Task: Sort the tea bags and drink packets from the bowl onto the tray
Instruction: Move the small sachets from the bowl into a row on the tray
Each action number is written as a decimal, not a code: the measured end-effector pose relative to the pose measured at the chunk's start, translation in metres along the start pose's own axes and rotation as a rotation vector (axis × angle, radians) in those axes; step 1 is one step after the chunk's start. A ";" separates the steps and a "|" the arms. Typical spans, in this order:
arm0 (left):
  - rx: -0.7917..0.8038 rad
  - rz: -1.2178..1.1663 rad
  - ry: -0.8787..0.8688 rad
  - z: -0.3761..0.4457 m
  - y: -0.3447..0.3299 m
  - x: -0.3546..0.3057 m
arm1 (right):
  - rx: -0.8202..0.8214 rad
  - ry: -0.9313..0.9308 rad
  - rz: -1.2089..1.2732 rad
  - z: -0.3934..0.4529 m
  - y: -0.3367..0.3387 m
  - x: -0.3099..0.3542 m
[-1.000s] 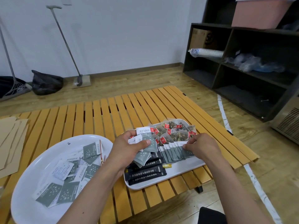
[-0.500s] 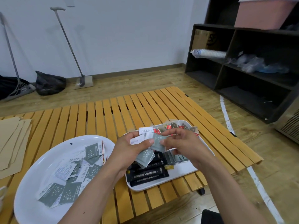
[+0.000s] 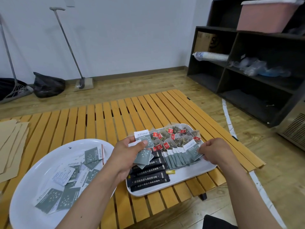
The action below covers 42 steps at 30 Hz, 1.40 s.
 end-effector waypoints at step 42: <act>0.039 -0.017 0.049 -0.007 -0.008 -0.003 | 0.119 0.058 0.324 -0.007 0.009 0.000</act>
Point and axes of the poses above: each hand's wrist, its own z-axis towards the middle knuckle, its own y-axis out of the back of the hand, x = y × z, the point moved 6 cm from there along z, towards the middle knuckle, and after that the axes turned 12 degrees about -y, right-handed, at the moved point
